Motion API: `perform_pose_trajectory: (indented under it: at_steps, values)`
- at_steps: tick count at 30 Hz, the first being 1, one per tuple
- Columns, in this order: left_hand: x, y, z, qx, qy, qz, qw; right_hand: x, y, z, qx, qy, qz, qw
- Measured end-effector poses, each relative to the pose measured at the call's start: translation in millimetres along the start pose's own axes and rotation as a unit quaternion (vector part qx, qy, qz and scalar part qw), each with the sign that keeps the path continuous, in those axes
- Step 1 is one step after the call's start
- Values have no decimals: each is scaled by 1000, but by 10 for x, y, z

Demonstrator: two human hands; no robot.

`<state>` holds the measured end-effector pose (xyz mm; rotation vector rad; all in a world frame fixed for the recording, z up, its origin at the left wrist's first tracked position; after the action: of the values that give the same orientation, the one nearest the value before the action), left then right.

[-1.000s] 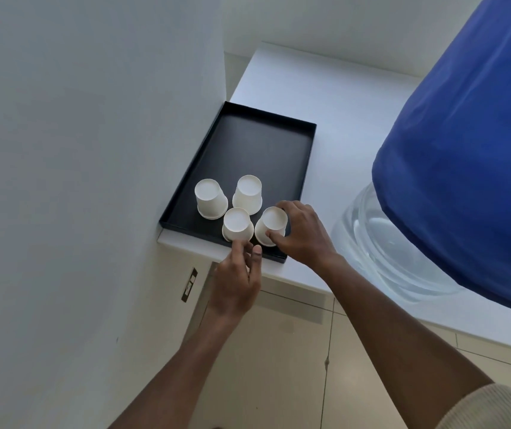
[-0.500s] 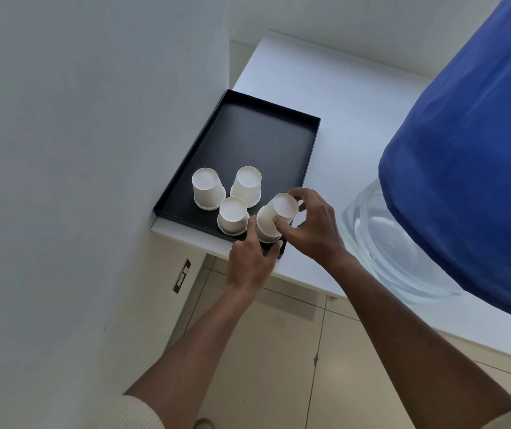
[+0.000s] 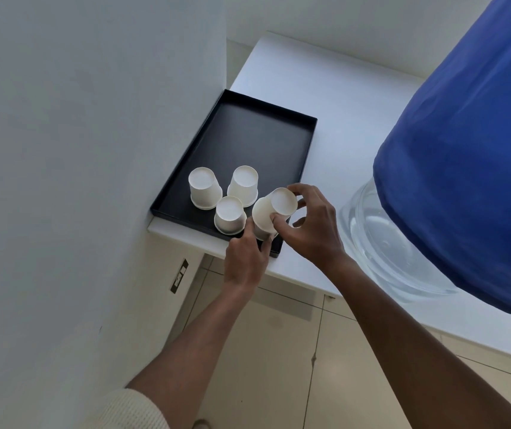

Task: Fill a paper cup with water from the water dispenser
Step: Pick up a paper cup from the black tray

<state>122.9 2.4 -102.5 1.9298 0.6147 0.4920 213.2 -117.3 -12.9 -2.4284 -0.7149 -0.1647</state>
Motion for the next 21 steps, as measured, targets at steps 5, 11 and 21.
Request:
perform_pose_trajectory:
  at_steps: [5, 11, 21]
  values:
    - [-85, 50, -7, 7, -11, 3, 1000, -67, -92, -210, 30, 35, 4, 999]
    - [-298, 297, -272, -27, 24, 11, 999, -325, -274, -579, 96, 66, 20, 993]
    - [-996, 542, -365, -532, -68, -412, 737, -1197, -275, -1032, 194, 68, 84, 975]
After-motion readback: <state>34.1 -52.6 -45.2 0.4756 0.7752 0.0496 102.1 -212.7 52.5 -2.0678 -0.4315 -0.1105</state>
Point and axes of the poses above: each hand's wrist, its own x-axis towards the middle knuckle, its own z-axis out of the palm, y = z × x, the point moved 8 cm from there along x, towards the middle knuckle, and after that the axes turned 15 degrees about -x, right-handed, at the moved point
